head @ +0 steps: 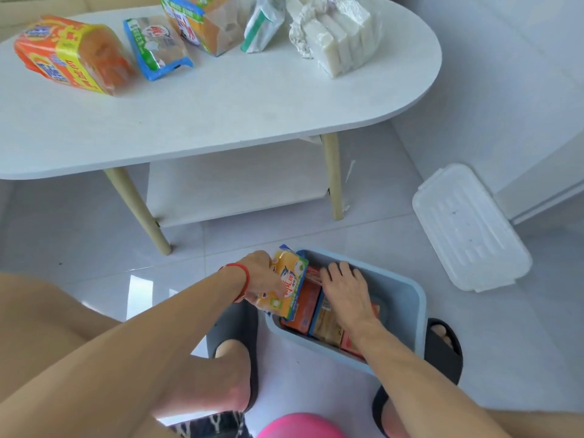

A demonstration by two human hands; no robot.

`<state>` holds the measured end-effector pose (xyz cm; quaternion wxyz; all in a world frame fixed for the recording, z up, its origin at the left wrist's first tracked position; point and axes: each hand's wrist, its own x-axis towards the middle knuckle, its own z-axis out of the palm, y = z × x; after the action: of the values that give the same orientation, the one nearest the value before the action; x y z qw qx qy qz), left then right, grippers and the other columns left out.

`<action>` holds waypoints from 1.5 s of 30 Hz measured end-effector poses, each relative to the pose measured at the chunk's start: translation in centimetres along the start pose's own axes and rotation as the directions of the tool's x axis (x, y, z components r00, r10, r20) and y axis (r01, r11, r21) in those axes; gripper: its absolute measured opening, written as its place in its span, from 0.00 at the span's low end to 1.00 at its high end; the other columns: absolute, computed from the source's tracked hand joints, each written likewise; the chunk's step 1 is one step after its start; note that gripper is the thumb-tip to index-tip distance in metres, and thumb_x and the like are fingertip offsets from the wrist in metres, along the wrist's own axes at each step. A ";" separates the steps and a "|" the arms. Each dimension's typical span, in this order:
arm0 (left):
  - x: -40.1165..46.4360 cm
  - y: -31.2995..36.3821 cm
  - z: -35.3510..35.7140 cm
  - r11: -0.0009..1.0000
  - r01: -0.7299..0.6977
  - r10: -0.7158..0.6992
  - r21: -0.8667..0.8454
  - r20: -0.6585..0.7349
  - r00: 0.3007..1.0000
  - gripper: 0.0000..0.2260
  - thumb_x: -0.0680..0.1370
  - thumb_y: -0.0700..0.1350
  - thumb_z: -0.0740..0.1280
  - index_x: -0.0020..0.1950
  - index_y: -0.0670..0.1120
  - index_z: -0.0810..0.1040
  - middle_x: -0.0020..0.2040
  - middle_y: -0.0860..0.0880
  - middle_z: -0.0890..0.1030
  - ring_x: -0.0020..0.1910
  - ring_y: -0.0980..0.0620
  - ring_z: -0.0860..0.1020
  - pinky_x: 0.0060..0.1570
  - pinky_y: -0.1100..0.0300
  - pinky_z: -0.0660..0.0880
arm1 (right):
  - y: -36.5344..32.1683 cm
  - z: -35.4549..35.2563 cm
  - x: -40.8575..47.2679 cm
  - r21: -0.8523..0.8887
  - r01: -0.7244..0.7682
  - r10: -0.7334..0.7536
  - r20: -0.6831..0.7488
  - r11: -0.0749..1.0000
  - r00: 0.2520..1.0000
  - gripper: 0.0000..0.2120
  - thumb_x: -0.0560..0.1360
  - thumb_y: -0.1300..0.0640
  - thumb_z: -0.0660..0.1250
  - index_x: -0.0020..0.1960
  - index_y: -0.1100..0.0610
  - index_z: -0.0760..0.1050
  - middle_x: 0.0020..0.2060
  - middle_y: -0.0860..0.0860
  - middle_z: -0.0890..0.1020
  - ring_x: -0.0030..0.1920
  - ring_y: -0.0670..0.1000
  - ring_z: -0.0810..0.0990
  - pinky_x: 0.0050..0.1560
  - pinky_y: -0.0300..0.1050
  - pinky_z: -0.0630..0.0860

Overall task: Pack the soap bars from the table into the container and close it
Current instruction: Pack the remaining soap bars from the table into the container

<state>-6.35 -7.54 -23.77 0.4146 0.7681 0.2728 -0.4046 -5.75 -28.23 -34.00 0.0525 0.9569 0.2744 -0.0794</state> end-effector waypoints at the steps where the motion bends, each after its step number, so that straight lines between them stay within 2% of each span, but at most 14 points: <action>1: 0.1 -0.2 0.0 1.000 0.000 0.000 -0.010 0.006 1.000 0.24 0.66 0.41 0.80 0.57 0.46 0.74 0.53 0.47 0.82 0.50 0.46 0.82 0.45 0.50 0.84 | 0.0 0.1 -0.1 -0.001 0.006 -0.006 -0.018 1.000 1.000 0.27 0.61 0.70 0.76 0.61 0.63 0.78 0.50 0.59 0.81 0.51 0.60 0.80 0.47 0.54 0.79; 7: 0.6 -0.7 -0.3 0.999 -0.002 0.003 -0.048 0.029 1.000 0.24 0.66 0.40 0.80 0.58 0.47 0.74 0.53 0.47 0.82 0.52 0.44 0.83 0.49 0.46 0.83 | -0.9 2.1 -1.3 0.257 -0.009 -0.020 0.110 0.966 0.994 0.37 0.72 0.65 0.70 0.79 0.56 0.61 0.70 0.54 0.70 0.68 0.57 0.72 0.60 0.57 0.79; 12: 0.7 -0.5 -0.2 0.999 -0.008 0.010 -0.047 0.048 0.999 0.26 0.67 0.40 0.80 0.60 0.47 0.73 0.55 0.46 0.81 0.53 0.43 0.82 0.50 0.45 0.83 | -1.6 2.9 -0.8 0.368 0.000 -0.091 0.229 0.930 0.969 0.36 0.79 0.57 0.63 0.83 0.54 0.51 0.81 0.51 0.60 0.81 0.54 0.56 0.81 0.53 0.52; 16: 0.7 -0.3 0.2 1.000 -0.023 0.023 -0.011 0.035 0.999 0.27 0.67 0.40 0.80 0.61 0.47 0.73 0.55 0.47 0.81 0.53 0.43 0.82 0.51 0.46 0.83 | -0.5 2.5 0.1 0.475 -0.039 -0.131 0.320 0.879 0.938 0.33 0.81 0.52 0.58 0.83 0.52 0.51 0.83 0.50 0.57 0.82 0.51 0.54 0.82 0.51 0.52; 18: 0.6 -0.2 0.4 1.000 -0.021 0.021 0.005 0.038 0.999 0.27 0.67 0.39 0.80 0.61 0.47 0.72 0.55 0.47 0.80 0.53 0.43 0.82 0.51 0.46 0.83 | 0.3 1.2 0.4 0.611 -0.103 -0.138 0.336 0.785 0.932 0.32 0.79 0.58 0.61 0.82 0.51 0.59 0.80 0.50 0.64 0.80 0.52 0.61 0.80 0.51 0.59; 21: 0.2 0.6 0.8 1.000 -0.002 0.002 -0.006 0.063 0.998 0.27 0.66 0.37 0.80 0.61 0.45 0.73 0.55 0.46 0.81 0.53 0.42 0.82 0.49 0.46 0.83 | 1.6 -1.0 -0.4 0.732 -0.252 0.078 0.263 0.633 0.962 0.24 0.76 0.61 0.63 0.70 0.50 0.77 0.69 0.48 0.79 0.70 0.50 0.75 0.72 0.51 0.71; 23: 0.0 1.2 1.6 0.996 -0.004 0.016 -0.090 0.136 0.991 0.24 0.68 0.36 0.79 0.61 0.43 0.75 0.55 0.44 0.84 0.52 0.42 0.83 0.50 0.46 0.83 | 2.4 -2.9 -1.5 0.829 -0.435 0.164 0.403 0.350 0.900 0.16 0.75 0.53 0.64 0.60 0.48 0.83 0.59 0.47 0.85 0.60 0.49 0.81 0.65 0.53 0.76; 25: -0.2 1.8 3.0 0.976 -0.010 0.063 -0.219 0.238 0.969 0.20 0.71 0.33 0.76 0.61 0.40 0.78 0.53 0.43 0.86 0.52 0.43 0.84 0.54 0.45 0.82 | 3.1 -4.5 -2.5 0.834 -0.548 0.021 0.548 0.067 0.836 0.15 0.77 0.46 0.64 0.56 0.50 0.84 0.52 0.50 0.88 0.52 0.50 0.85 0.59 0.52 0.78; 27: -0.4 2.4 5.0 0.953 -0.027 0.123 -0.303 0.302 0.945 0.17 0.73 0.33 0.74 0.61 0.39 0.79 0.53 0.44 0.86 0.52 0.44 0.85 0.57 0.46 0.80 | 4.3 -5.2 -3.3 0.837 -0.546 -0.027 0.546 0.020 0.837 0.14 0.78 0.45 0.69 0.60 0.51 0.82 0.51 0.49 0.89 0.52 0.50 0.87 0.60 0.52 0.80; 29: -0.2 3.0 6.6 0.976 -0.150 0.186 -0.158 0.248 0.951 0.15 0.74 0.39 0.75 0.59 0.41 0.80 0.51 0.48 0.86 0.50 0.49 0.84 0.52 0.54 0.83 | 5.8 -5.6 -4.0 0.847 -0.515 0.102 0.505 0.137 0.857 0.18 0.74 0.45 0.74 0.61 0.49 0.80 0.52 0.46 0.88 0.51 0.48 0.87 0.60 0.55 0.82; 31: 0.5 3.4 6.6 0.926 -0.284 0.279 0.250 0.054 0.959 0.14 0.73 0.50 0.74 0.56 0.47 0.80 0.52 0.50 0.84 0.48 0.51 0.82 0.47 0.59 0.82 | 7.5 -6.1 -4.4 0.762 -0.468 0.233 0.406 0.447 0.884 0.21 0.69 0.44 0.75 0.60 0.48 0.77 0.52 0.44 0.85 0.51 0.49 0.85 0.56 0.54 0.82; 34: 1.0 3.0 5.0 0.763 -0.252 0.483 0.595 -0.267 0.834 0.12 0.74 0.48 0.67 0.57 0.48 0.77 0.54 0.45 0.81 0.49 0.45 0.81 0.48 0.51 0.80 | 9.1 -6.5 -5.2 0.450 -0.358 0.278 0.236 0.818 0.931 0.21 0.74 0.48 0.74 0.64 0.49 0.74 0.53 0.49 0.80 0.53 0.54 0.79 0.50 0.49 0.77; 37: 1.4 1.7 3.9 0.632 -0.129 0.572 0.764 -0.347 0.743 0.14 0.75 0.44 0.65 0.60 0.44 0.71 0.55 0.43 0.76 0.49 0.42 0.79 0.39 0.51 0.75 | 8.4 -5.2 -5.7 0.336 -0.317 0.309 0.080 0.887 0.948 0.20 0.75 0.52 0.74 0.66 0.50 0.76 0.53 0.51 0.79 0.53 0.54 0.78 0.51 0.50 0.76; 45: 3.6 -1.6 4.9 0.694 -0.073 0.388 0.717 -0.287 0.876 0.17 0.79 0.46 0.61 0.67 0.44 0.67 0.59 0.42 0.78 0.56 0.40 0.79 0.52 0.47 0.76 | 3.5 -0.9 -5.8 0.036 -0.326 0.325 0.038 0.945 0.945 0.29 0.64 0.66 0.78 0.63 0.57 0.76 0.56 0.57 0.79 0.55 0.59 0.77 0.54 0.56 0.74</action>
<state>-7.62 -10.62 -29.09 0.0811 0.9623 0.0843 -0.2457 -8.61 -34.08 -31.91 0.0490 0.9886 0.1102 -0.0903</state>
